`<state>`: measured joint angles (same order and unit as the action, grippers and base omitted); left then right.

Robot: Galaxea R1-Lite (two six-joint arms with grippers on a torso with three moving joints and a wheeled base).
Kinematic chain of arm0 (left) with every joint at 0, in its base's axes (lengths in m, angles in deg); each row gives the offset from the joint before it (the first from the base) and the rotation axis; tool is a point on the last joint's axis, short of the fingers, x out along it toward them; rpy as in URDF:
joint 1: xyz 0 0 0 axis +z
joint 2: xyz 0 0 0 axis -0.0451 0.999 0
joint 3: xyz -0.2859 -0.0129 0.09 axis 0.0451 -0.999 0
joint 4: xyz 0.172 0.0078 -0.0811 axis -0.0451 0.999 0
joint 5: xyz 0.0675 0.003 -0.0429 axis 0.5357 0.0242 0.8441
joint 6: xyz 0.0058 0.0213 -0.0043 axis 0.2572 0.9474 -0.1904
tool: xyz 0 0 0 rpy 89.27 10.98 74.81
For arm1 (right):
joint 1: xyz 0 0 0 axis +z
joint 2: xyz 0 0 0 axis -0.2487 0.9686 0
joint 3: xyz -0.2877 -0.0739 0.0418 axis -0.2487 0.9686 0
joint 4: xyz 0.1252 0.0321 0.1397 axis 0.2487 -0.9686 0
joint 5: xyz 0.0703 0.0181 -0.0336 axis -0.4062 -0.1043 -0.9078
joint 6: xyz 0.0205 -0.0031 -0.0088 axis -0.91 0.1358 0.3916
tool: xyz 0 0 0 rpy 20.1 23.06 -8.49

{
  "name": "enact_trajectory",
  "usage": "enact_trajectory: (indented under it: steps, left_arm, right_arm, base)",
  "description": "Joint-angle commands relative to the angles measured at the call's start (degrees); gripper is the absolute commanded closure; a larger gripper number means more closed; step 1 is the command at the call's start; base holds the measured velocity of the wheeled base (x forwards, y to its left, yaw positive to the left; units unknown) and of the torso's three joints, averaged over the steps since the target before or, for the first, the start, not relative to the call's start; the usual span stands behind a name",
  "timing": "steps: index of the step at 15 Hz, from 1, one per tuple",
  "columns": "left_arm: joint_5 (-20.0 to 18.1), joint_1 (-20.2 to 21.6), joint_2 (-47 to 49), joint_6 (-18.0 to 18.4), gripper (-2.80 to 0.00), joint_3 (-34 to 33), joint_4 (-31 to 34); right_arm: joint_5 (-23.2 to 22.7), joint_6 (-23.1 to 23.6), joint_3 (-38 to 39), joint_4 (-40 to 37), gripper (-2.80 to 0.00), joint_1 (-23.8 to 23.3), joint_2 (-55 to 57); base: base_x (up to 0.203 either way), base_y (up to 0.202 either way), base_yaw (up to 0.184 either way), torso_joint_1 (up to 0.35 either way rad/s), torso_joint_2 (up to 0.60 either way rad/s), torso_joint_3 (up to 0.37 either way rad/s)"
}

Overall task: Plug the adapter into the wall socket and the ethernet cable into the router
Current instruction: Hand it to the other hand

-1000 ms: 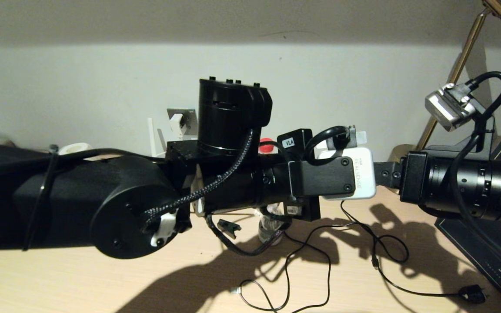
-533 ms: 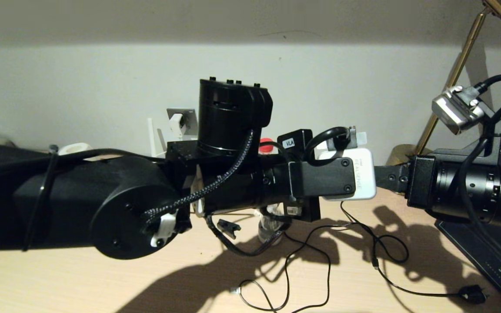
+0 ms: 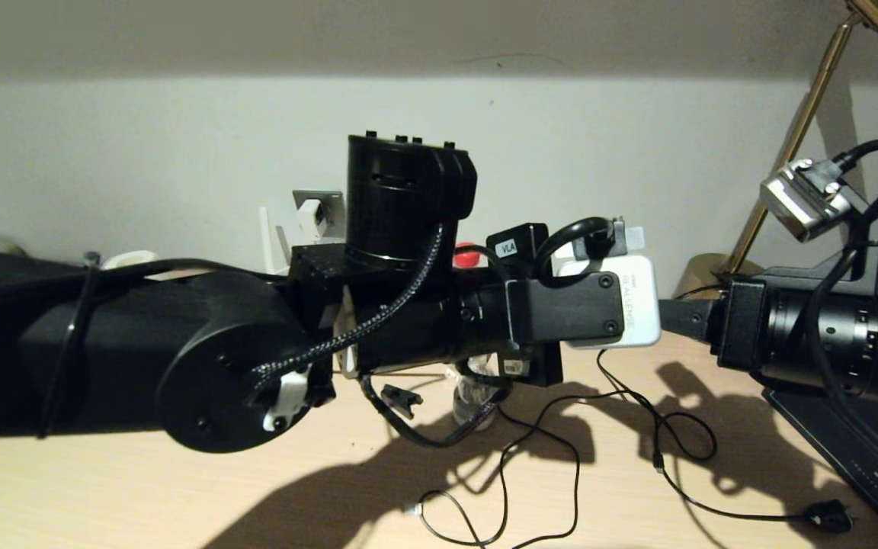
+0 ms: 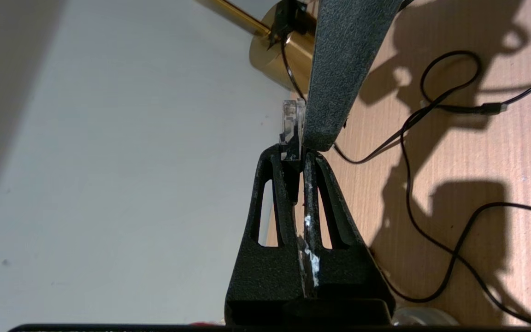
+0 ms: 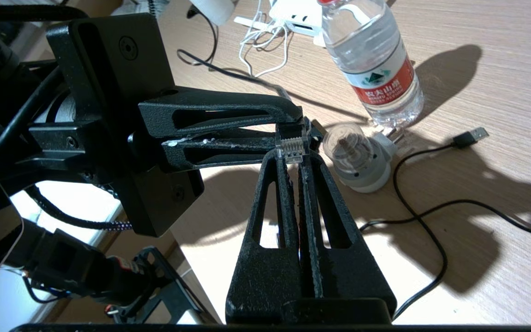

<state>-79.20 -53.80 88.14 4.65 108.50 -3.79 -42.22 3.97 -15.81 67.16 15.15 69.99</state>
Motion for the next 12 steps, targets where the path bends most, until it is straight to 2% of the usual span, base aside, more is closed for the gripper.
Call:
enact_trajectory:
  steps: [1,11,12]
  left_arm:
    - [0.0,0.0,0.1,0.3,0.0,0.0,-0.2]
    - [-0.2,-0.4,0.1,-0.8,0.0,-0.3,-0.1]
    - [-0.2,-0.4,0.1,-0.8,0.0,-0.3,-0.1]
  right_arm:
    - [-0.2,-0.1,-0.2,0.1,0.0,0.6,0.0]
    - [0.0,-0.1,-0.2,0.1,0.0,0.9,0.1]
    - [0.0,-0.1,-0.2,0.1,-2.8,0.9,0.1]
  base:
    - [0.0,0.0,0.0,0.0,0.0,0.0]
    - [0.0,0.0,0.0,0.0,0.0,0.0]
    - [0.0,0.0,0.0,0.0,0.0,0.0]
